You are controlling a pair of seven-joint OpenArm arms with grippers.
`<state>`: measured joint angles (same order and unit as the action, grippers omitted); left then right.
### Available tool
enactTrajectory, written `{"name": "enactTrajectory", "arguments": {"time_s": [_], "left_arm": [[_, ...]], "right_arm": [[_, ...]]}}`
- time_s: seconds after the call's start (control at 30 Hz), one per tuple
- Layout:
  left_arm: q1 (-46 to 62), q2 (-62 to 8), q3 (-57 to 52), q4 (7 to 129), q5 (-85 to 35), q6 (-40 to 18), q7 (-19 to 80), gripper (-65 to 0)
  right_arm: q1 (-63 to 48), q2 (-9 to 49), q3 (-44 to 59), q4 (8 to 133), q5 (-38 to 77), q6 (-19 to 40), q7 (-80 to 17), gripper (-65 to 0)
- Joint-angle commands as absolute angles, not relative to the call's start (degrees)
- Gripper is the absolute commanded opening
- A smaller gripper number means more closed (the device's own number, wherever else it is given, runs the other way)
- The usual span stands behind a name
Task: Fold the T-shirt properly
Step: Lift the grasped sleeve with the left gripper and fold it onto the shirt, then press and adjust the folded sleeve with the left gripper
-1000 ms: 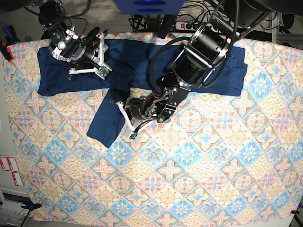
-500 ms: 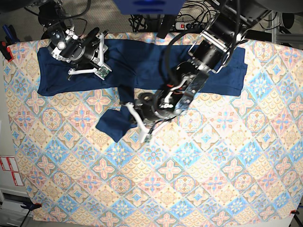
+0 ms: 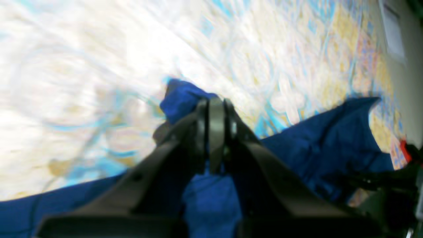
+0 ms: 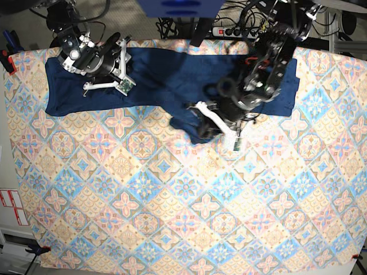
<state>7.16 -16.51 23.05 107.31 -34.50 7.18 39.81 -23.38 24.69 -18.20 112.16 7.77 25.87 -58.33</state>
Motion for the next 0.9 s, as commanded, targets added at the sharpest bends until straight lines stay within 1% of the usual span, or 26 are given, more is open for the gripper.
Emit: {"name": "enactTrajectory", "arguments": {"time_s": [0.0, 0.1, 0.27, 0.43, 0.6, 0.73, 0.87], "left_arm": [[8.5, -17.5, 21.8, 110.4, -34.6, 6.7, 39.0, -65.0], [13.3, -19.6, 17.9, 114.9, -34.6, 6.7, 39.0, -65.0], [20.4, -19.8, 10.6, 116.8, -34.6, 6.7, 39.0, -65.0], [25.3, -19.8, 7.6, 117.1, -34.6, 6.6, 38.9, -65.0], [28.9, -19.7, 7.3, 118.4, -34.2, 6.7, 38.9, -65.0], [31.3, -19.2, 7.5, 118.4, -28.2, 6.7, 38.9, -65.0], [34.8, -16.3, 7.4, 118.3, -21.5, 6.7, 39.3, -65.0]], "right_arm": [[-23.2, 25.1, -17.9, 113.2, 8.1, 25.8, -57.5, -41.8], [-23.2, 25.1, -17.9, 113.2, 8.1, 25.8, -57.5, -41.8], [-23.2, 25.1, -17.9, 113.2, 8.1, 25.8, -57.5, -41.8], [-23.2, 25.1, -17.9, 113.2, 8.1, 25.8, -57.5, -41.8], [-23.2, 25.1, -17.9, 113.2, 8.1, 25.8, -57.5, -41.8], [-23.2, 25.1, -17.9, 113.2, 8.1, 25.8, -57.5, -41.8], [-23.2, 25.1, -18.0, 113.1, 8.1, 25.8, -57.5, -41.8]]}}
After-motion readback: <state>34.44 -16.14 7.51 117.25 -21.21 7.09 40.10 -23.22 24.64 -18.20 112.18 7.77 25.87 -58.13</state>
